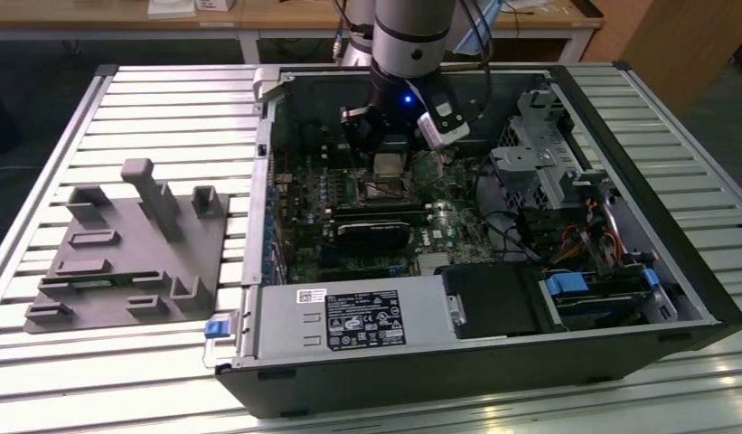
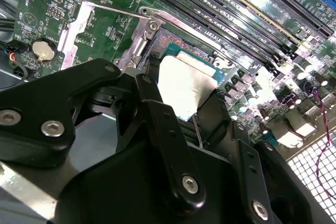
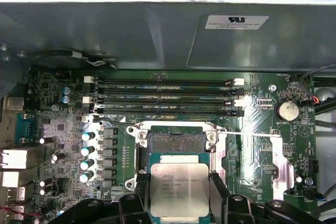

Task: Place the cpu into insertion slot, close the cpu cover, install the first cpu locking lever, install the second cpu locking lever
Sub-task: 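Place the cpu into insertion slot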

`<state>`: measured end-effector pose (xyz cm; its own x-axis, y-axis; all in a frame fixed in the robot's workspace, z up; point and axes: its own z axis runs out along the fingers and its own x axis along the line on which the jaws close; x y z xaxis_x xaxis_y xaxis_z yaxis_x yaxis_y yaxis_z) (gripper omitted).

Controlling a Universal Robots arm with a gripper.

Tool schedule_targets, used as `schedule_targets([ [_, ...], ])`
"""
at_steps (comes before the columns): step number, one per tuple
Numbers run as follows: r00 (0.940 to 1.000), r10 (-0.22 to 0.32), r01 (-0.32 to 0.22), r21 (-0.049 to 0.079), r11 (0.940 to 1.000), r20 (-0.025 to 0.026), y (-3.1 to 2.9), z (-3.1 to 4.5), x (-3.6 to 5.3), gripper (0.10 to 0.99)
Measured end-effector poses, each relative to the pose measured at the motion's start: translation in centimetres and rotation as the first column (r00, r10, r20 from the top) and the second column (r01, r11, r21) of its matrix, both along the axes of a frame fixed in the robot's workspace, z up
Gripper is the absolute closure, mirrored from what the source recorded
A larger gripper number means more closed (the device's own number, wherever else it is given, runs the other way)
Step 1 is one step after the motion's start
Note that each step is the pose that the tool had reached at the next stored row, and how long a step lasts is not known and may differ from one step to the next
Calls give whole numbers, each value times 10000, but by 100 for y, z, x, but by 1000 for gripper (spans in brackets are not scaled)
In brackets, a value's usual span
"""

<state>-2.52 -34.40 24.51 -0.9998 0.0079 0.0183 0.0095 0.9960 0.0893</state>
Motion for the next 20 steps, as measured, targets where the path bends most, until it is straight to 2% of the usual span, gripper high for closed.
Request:
schedule_targets([
  [11,10000,-4,4,4,10000,1,-1,-2,0,545],
  [15,9980,-624,624,5,9980,0,-2,-6,0,545],
  [20,9882,-1530,1530,5,9882,0,-2,-11,0,545],
])
